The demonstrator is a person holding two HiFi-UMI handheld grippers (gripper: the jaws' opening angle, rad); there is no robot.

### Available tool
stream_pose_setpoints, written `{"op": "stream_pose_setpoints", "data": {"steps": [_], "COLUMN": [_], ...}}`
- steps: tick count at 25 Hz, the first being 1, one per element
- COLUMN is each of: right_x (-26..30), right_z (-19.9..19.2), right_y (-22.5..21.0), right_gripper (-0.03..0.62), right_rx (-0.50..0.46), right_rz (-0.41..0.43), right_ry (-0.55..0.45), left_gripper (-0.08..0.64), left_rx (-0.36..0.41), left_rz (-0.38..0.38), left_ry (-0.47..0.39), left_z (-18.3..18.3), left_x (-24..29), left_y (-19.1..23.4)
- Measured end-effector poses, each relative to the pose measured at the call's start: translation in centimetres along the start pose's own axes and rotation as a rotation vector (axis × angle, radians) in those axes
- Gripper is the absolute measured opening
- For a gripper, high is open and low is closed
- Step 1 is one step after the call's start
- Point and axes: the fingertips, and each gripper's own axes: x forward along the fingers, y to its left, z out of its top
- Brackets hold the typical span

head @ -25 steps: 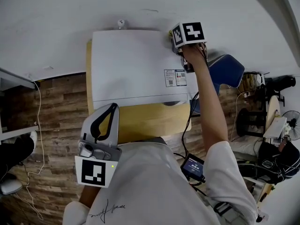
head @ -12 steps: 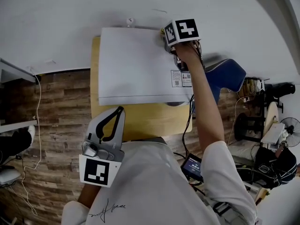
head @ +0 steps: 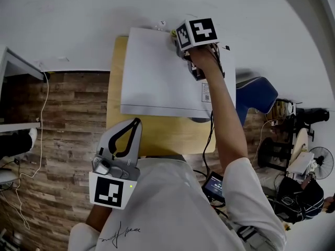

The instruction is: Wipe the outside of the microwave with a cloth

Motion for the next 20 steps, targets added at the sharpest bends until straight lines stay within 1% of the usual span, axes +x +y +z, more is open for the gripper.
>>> {"op": "stream_pose_setpoints", "data": {"steps": [13,17,20], "right_x": [1.9,2.3,2.3], "right_z": [3.5,4.3,4.8], "right_y": [6.8,8.9,10.6], "right_gripper": [0.118,0.118,0.118], "right_rx": [-0.093,-0.111,-0.141], "right_rz": [0.085,0.122,0.135], "right_ry": [-0.013,-0.017,-0.023], "left_gripper": [-0.006,-0.006,-0.006], "left_rx": [-0.018,-0.007,0.001], "left_rz": [0.084,0.102,0.118], "left_ry": [-0.014,-0.014,-0.023], "left_z": [0.1,0.3,0.8], "left_x": [-1.5,-1.9,-2.3], "left_y": [2.1,2.4,2.5]}}
